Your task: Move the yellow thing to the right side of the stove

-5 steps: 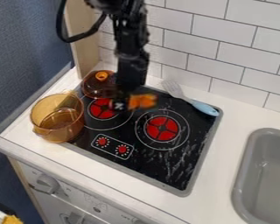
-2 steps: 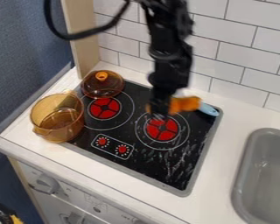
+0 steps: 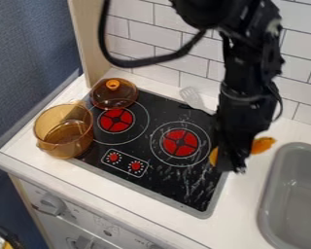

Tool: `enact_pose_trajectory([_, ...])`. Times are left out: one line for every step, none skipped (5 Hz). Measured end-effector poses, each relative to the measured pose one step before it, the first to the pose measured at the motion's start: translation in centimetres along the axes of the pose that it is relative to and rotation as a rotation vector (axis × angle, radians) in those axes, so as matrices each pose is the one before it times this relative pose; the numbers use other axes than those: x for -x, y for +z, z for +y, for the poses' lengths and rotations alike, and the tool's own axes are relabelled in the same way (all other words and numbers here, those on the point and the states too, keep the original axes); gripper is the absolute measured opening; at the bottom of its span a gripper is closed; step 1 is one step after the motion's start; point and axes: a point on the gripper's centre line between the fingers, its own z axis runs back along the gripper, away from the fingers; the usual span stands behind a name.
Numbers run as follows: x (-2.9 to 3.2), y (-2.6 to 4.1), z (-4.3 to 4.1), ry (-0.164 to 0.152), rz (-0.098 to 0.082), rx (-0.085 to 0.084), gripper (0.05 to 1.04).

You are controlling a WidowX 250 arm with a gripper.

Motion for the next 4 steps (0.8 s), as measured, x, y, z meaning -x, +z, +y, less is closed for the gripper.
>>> enact_pose_trajectory([-0.678, -0.914, -2.226, 0.2184, -0.0102, 0.0445, 0.421])
enact_pose_trajectory([0.344, -1.240, -0.321, 0.2072, -0.0089, 0.0028, 0.421])
enact_pose_trajectory([-0.143, -1.215, 0.008, 0.1288, -0.0002, 0.0011, 0.421])
enact_pose_trajectory([0.104, -1.579, -0.243, 0.0255, 0.0347, -0.0135, 0.421])
